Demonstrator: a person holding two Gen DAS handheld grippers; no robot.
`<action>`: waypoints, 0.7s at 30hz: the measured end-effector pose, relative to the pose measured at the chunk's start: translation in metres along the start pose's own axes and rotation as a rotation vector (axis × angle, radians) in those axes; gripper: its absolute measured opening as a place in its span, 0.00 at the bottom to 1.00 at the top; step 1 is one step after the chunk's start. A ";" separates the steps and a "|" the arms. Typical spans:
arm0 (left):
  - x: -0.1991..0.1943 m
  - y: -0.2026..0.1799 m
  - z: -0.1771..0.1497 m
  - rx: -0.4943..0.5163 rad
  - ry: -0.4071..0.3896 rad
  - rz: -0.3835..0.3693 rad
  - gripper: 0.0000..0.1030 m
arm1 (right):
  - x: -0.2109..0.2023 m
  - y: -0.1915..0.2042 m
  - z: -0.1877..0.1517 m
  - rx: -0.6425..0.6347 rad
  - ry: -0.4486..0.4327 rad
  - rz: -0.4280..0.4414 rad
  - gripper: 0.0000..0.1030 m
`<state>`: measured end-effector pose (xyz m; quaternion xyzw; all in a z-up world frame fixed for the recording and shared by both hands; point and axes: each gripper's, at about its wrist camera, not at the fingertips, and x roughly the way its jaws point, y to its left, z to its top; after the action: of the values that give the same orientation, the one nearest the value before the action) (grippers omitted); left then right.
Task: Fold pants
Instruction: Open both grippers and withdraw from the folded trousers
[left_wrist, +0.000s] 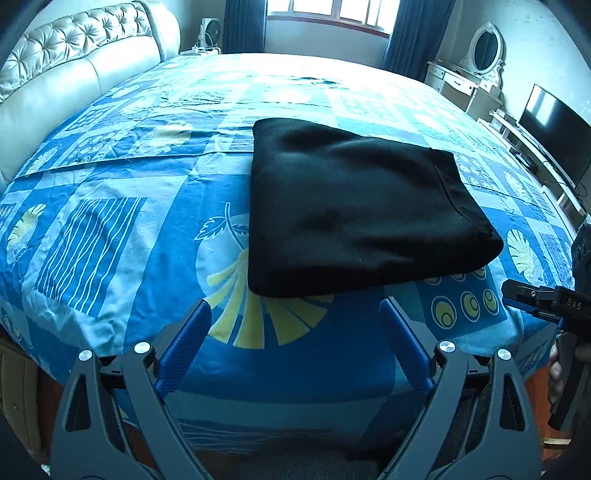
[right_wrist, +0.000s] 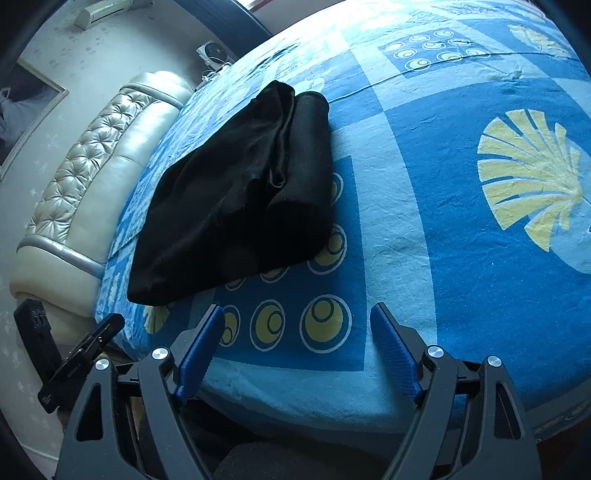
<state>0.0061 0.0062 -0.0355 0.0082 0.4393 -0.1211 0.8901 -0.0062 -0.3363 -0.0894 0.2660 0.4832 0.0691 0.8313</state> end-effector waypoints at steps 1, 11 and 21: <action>-0.002 0.000 -0.002 -0.001 -0.002 0.004 0.89 | -0.001 0.003 -0.002 -0.012 -0.006 -0.019 0.78; -0.016 -0.004 -0.010 0.004 -0.075 0.045 0.94 | -0.001 0.030 -0.012 -0.147 -0.074 -0.182 0.78; -0.017 -0.013 -0.011 0.047 -0.092 0.052 0.94 | -0.005 0.046 -0.019 -0.185 -0.141 -0.238 0.79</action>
<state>-0.0158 -0.0016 -0.0278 0.0347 0.3944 -0.1084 0.9118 -0.0178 -0.2925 -0.0700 0.1333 0.4432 -0.0046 0.8865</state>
